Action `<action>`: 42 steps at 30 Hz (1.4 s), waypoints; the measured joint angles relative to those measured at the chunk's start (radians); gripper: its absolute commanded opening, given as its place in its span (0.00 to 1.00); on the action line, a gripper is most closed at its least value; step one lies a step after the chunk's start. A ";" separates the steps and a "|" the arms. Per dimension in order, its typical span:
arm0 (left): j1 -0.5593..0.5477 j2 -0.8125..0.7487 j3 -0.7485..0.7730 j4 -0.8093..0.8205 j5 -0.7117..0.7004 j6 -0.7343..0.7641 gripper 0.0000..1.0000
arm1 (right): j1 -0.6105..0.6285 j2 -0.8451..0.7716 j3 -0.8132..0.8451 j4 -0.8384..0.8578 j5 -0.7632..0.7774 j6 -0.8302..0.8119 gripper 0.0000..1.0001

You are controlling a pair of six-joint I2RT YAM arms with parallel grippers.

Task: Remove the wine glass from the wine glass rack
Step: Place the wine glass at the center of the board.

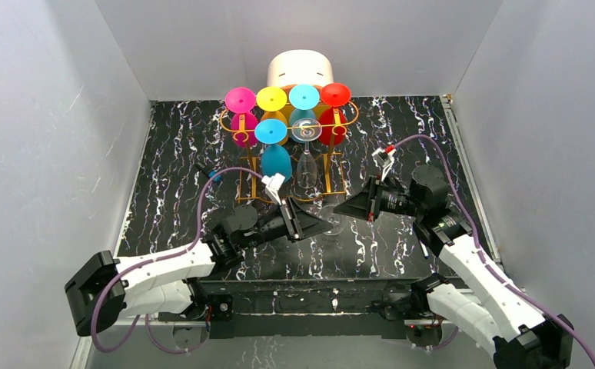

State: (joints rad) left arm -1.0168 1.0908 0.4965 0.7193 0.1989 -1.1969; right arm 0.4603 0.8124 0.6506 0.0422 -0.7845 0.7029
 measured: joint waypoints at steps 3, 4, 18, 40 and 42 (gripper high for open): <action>0.000 -0.033 -0.018 0.004 -0.028 -0.005 0.31 | 0.000 0.000 -0.010 0.008 -0.010 0.002 0.01; 0.000 -0.034 -0.018 0.010 -0.030 -0.005 0.30 | 0.000 0.000 -0.013 0.014 -0.013 0.005 0.01; 0.000 0.052 -0.002 0.038 0.017 -0.013 0.15 | 0.000 -0.010 -0.027 0.066 -0.037 0.031 0.01; -0.004 0.024 0.000 0.034 0.108 0.067 0.00 | 0.006 -0.054 0.060 -0.127 0.137 -0.076 0.93; -0.004 -0.007 0.000 -0.006 0.122 0.109 0.00 | 0.006 -0.085 0.083 -0.190 0.260 -0.085 0.95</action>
State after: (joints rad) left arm -1.0210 1.0836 0.4965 0.7128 0.3210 -1.0878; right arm 0.4660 0.7269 0.7334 -0.1478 -0.5243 0.6182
